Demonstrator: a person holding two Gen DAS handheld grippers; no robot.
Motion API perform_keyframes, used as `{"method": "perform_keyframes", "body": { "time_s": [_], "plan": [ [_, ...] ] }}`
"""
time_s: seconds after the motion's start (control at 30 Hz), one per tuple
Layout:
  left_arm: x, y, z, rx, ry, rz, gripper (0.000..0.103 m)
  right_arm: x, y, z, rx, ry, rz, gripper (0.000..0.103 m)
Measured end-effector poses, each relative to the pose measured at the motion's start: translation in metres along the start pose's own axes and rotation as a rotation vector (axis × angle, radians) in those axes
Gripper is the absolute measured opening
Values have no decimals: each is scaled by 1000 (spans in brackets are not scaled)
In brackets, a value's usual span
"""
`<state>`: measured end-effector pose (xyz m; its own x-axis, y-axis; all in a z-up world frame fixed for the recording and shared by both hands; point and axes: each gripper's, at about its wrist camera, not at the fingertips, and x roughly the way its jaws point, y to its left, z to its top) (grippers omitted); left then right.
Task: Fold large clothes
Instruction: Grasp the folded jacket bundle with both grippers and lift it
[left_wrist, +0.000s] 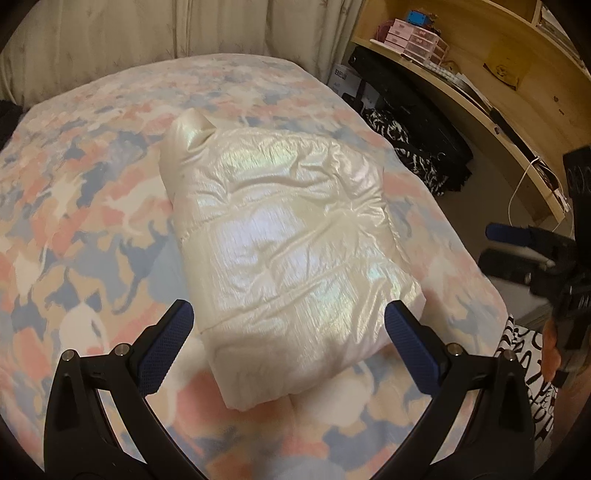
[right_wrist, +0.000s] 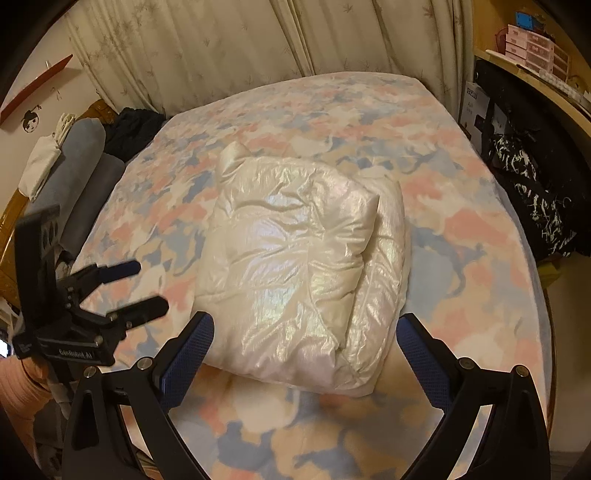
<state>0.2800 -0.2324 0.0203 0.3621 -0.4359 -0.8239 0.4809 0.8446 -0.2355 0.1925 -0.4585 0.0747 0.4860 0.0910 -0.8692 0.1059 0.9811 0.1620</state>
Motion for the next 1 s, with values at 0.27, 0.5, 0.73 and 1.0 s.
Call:
{"method": "perform_keyframes", "body": {
  "time_s": [0.27, 0.5, 0.73, 1.0],
  "plan": [
    [50, 45, 1, -121, 35, 1, 102, 44, -33, 16, 130, 63, 23, 101],
    [103, 88, -4, -255, 106, -57, 102, 91, -58, 17, 194, 124, 24, 101],
    [144, 107, -16, -324, 147, -107, 103, 133, -75, 8, 217, 178, -11, 102],
    [167, 119, -21, -386, 184, -216, 103, 174, -114, -23, 440, 250, 190, 103]
  ]
}}
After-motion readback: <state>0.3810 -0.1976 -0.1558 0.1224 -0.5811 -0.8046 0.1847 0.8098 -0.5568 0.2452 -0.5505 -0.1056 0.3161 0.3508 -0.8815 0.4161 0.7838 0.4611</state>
